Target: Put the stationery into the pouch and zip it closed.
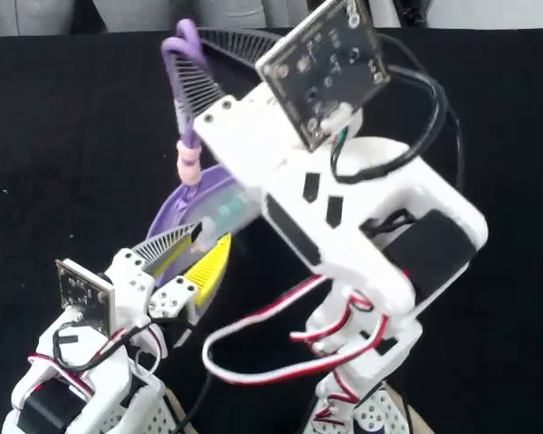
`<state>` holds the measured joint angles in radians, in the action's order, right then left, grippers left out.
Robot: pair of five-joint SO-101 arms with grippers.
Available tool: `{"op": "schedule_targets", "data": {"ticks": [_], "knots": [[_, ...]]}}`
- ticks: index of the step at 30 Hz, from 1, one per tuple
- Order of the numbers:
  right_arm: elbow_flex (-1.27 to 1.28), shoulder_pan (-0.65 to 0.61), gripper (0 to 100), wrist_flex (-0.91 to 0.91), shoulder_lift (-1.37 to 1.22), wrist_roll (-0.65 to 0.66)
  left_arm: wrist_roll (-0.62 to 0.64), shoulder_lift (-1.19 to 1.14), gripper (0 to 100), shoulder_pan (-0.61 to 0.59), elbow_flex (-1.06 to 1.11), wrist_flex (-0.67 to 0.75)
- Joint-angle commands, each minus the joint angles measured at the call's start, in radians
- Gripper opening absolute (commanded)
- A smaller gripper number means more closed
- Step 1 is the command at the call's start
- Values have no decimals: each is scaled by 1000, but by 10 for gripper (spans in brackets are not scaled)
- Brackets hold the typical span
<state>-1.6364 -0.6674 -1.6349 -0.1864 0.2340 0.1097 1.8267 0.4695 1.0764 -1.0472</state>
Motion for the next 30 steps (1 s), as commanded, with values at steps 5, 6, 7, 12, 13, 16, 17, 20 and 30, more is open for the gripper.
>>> {"op": "schedule_targets", "data": {"ticks": [5,6,7,12,13,16,17,20,30], "knots": [[-28,-60,11,186,110,9,2,-2,153,1,-262,-161],[-28,-58,11,203,113,12,2,-2,153,1,-289,-183],[-28,-58,11,221,113,14,2,-2,153,1,-315,-199],[4,-63,11,315,108,11,2,-2,153,8,-409,-269],[27,-63,11,344,113,11,2,-2,153,8,-415,-278],[99,-63,11,430,116,12,2,-2,153,5,-421,-301],[114,-64,11,451,117,12,2,-2,153,4,-423,-307],[122,-92,11,479,117,15,2,-2,153,4,-427,-325],[189,-89,11,350,202,37,2,0,153,4,-427,-328]]}}
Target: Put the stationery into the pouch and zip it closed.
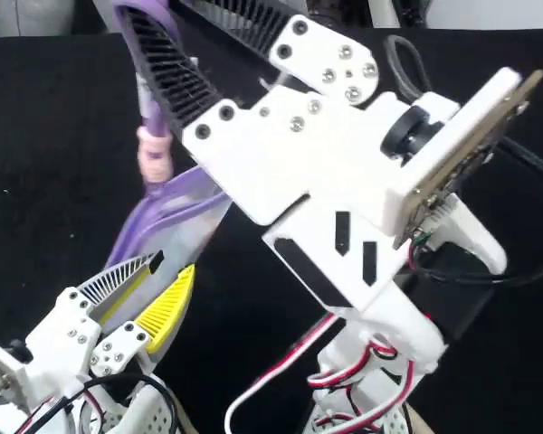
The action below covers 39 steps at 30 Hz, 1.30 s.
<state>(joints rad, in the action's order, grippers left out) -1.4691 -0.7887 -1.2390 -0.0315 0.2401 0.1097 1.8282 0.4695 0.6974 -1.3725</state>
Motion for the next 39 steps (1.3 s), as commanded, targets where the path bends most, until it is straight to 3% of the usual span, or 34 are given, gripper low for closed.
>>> {"op": "schedule_targets", "data": {"ticks": [1,13,20,25,29,39], "knots": [[28,46,11,-60,50,35,2,-2,153,4,-48,-3],[18,71,11,-213,56,41,2,-2,153,4,-48,-5],[-10,75,11,-195,56,43,-106,0,152,4,-50,-5],[-128,68,11,-172,56,104,-117,0,152,2,-76,-41],[-199,29,11,-130,74,51,-117,0,152,2,-120,-52],[8,-11,11,-63,217,51,-118,-2,152,2,-127,-54]]}}
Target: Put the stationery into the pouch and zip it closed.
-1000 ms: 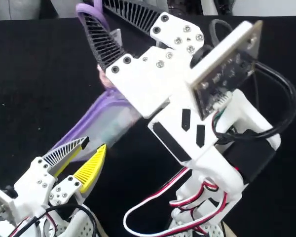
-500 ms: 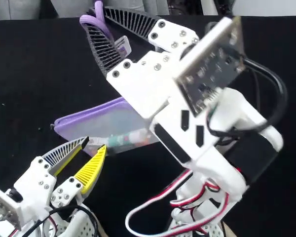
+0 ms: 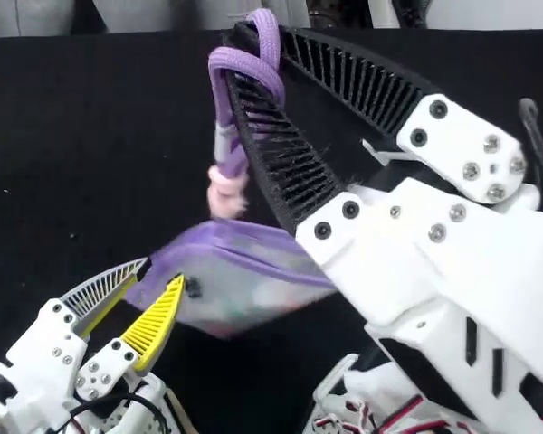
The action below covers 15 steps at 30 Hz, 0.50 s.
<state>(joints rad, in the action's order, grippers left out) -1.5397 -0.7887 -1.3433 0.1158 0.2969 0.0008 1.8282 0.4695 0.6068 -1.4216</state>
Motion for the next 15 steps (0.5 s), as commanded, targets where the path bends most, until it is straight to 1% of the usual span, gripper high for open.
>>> {"op": "schedule_targets", "data": {"ticks": [1,6,10,15], "knots": [[102,-11,11,37,87,-6,-9,-2,152,2,-38,-5],[225,-11,11,31,163,-11,-20,-2,152,4,-30,-3],[332,-14,11,32,216,-11,-94,-3,152,10,-28,-5],[404,-80,11,38,249,-3,-114,-5,152,12,15,-6]]}}
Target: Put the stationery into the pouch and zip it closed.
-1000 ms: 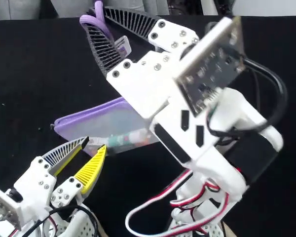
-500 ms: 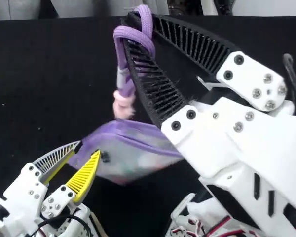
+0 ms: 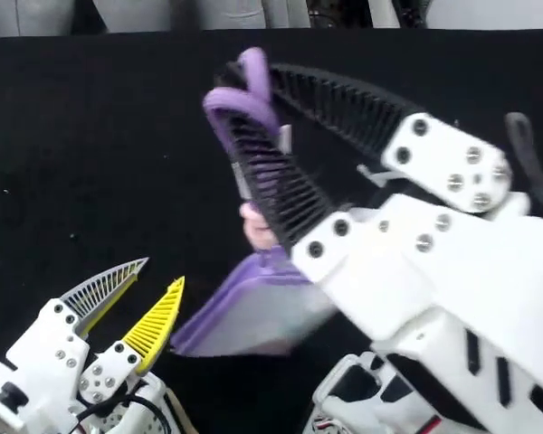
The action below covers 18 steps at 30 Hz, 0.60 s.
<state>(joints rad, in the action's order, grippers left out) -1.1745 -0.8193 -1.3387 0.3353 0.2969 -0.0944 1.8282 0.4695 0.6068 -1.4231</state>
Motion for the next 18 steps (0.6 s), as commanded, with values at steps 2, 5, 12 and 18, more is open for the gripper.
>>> {"op": "schedule_targets", "data": {"ticks": [2,5,12,18], "knots": [[45,-58,11,34,30,-3,-20,-5,152,13,56,-5],[47,-55,11,34,25,-2,-77,-5,152,77,93,-21],[47,-52,11,3,25,-2,-150,-6,152,259,36,-193],[48,-54,11,-5,25,-2,-144,-6,152,265,79,-204]]}}
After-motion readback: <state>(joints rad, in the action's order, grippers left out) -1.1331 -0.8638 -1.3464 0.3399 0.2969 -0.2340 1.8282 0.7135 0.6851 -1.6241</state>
